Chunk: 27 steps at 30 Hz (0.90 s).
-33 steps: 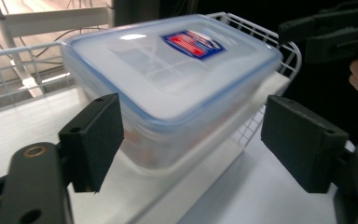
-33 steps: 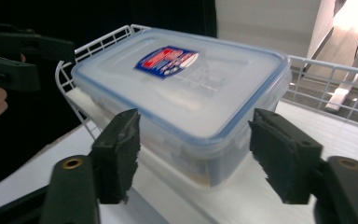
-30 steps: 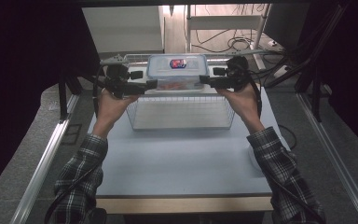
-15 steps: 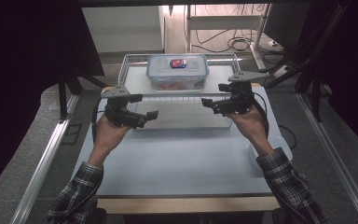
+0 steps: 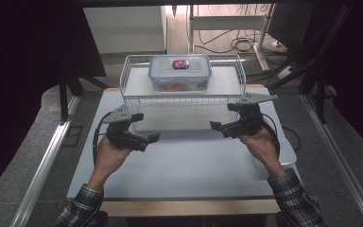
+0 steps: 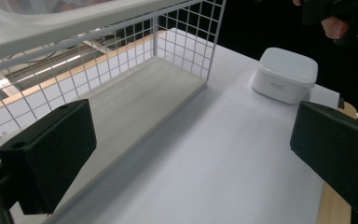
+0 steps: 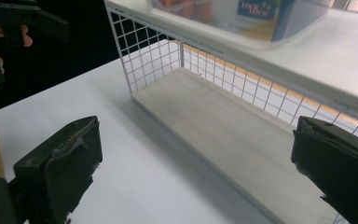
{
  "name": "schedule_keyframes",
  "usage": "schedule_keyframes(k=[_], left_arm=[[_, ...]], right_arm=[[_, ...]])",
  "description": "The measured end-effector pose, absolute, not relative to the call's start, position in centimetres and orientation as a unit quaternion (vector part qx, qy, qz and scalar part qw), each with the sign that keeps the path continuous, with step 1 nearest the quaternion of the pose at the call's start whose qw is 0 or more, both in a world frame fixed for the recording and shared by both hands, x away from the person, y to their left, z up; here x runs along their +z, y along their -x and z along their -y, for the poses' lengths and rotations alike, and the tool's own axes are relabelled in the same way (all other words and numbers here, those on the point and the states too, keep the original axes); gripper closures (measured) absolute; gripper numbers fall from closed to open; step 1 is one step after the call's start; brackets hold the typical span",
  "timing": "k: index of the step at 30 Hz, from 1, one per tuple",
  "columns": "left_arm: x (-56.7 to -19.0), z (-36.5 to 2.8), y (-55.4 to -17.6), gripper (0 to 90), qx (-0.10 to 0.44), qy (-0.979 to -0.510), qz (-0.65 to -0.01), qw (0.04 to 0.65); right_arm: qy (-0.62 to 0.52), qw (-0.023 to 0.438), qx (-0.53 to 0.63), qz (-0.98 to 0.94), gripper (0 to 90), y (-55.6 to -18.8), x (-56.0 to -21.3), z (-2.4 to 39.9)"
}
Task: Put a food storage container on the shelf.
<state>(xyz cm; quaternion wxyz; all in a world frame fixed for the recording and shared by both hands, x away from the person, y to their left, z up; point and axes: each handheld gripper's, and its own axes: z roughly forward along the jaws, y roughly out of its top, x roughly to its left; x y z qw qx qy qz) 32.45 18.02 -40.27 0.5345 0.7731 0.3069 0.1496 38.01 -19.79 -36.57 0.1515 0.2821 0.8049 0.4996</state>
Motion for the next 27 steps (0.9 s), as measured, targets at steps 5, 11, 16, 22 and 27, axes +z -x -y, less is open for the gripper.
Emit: schedule_keyframes(k=[5,11,16,22,27], left_arm=[[-41.3,-17.5,-31.1,0.5,0.148,-0.777,-0.301,0.532],[-43.1,-16.8,-29.6,0.5,0.155,-0.791,-0.300,0.511],[-44.6,-16.9,-28.7,0.8,0.162,-0.794,-0.307,0.499],[-46.0,-17.5,-28.0,1.9,0.168,-0.791,-0.317,0.496],[-47.3,-17.6,-27.1,2.5,0.176,-0.792,-0.322,0.488]], right_arm=[[-0.282,0.145,0.501,-0.805,2.2,-36.8,-37.4,20.6],[-0.275,0.146,0.496,-0.810,2.4,-35.3,-38.9,21.5],[-0.270,0.158,0.486,-0.816,2.4,-34.4,-40.4,22.2],[-0.289,0.143,0.488,-0.811,2.4,-33.3,-41.7,23.0],[-0.302,0.135,0.485,-0.809,3.0,-32.2,-43.1,23.4]])
